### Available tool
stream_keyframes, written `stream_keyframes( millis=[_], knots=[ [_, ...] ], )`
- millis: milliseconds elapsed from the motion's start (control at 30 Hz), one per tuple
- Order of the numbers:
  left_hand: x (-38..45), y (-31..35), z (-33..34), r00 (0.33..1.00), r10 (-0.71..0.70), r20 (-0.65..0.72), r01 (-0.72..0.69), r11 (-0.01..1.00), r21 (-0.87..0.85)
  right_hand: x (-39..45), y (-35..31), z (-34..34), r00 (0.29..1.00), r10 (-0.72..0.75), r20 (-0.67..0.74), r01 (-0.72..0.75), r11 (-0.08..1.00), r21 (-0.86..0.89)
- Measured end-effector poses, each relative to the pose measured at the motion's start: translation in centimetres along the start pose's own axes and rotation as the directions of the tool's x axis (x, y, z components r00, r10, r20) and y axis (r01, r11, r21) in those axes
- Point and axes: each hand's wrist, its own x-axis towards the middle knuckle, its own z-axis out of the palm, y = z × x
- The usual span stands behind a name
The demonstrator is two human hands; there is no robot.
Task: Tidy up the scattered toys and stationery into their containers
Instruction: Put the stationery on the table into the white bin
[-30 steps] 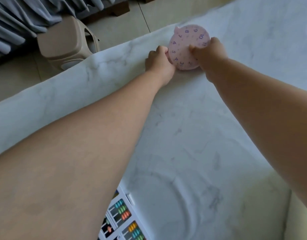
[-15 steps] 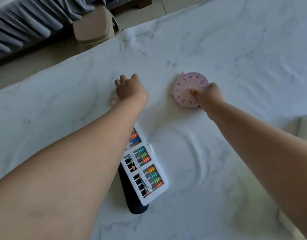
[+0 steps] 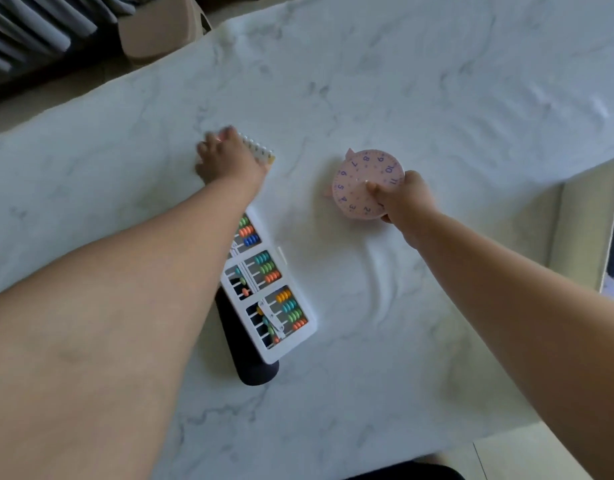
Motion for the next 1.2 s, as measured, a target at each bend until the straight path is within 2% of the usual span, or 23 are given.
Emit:
stream_keyframes(
  millis=[67, 167, 333, 467, 533, 633, 700, 767, 900, 1067, 1200],
  knots=[
    [1.3, -0.2, -0.7, 0.995, 0.054, 0.079, -0.059, 0.996, 0.070, 0.1, 0.8, -0.7, 1.000, -0.004, -0.011, 0.004, 1.000, 0.004],
    [2.2, 0.0, -1.3, 0.959, 0.180, 0.221, -0.229, 0.948, 0.222, 0.4, 1.7, -1.3, 0.999, -0.012, -0.032, 0.011, 1.000, -0.016],
    [1.7, 1.9, -1.1, 0.925, 0.275, 0.264, -0.375, 0.783, 0.496, 0.0, 2.9, -1.7, 0.999, 0.026, -0.029, -0.025, 0.999, 0.046],
    [-0.2, 3.2, -0.3, 0.868, 0.429, 0.252, -0.490, 0.651, 0.580, -0.6, 3.4, -2.6, 0.998, 0.040, -0.039, -0.037, 0.997, 0.066],
    [-1.8, 4.4, -0.2, 0.863, 0.464, 0.201, -0.488, 0.659, 0.572, -1.3, 3.2, -3.2, 0.999, 0.034, -0.042, -0.030, 0.997, 0.076],
    [-4.4, 6.6, -0.3, 0.909, 0.406, 0.096, -0.404, 0.800, 0.444, -2.7, 2.7, -4.1, 0.998, -0.003, -0.060, 0.008, 0.996, 0.084],
    [-6.0, 8.0, -0.6, 0.948, 0.318, 0.031, -0.315, 0.917, 0.245, -3.8, 2.1, -4.8, 0.997, -0.029, -0.070, 0.035, 0.996, 0.085],
    [-8.0, 10.0, -0.8, 0.973, 0.231, 0.015, -0.231, 0.973, -0.008, -5.1, 1.9, -6.7, 0.994, -0.061, -0.089, 0.065, 0.997, 0.051],
    [-13.1, 13.5, -0.6, 0.980, 0.195, 0.032, -0.178, 0.942, -0.285, -8.0, 3.2, -10.6, 0.984, -0.115, -0.139, 0.119, 0.993, 0.023],
    [-20.4, 17.7, 0.9, 0.973, 0.229, -0.016, -0.212, 0.867, -0.450, -11.3, 7.0, -17.5, 0.931, -0.217, -0.295, 0.232, 0.972, 0.017],
    [-26.5, 20.8, 2.9, 0.966, 0.254, 0.046, -0.184, 0.801, -0.570, -12.5, 10.6, -23.3, 0.878, -0.214, -0.428, 0.280, 0.955, 0.097]
  ],
)
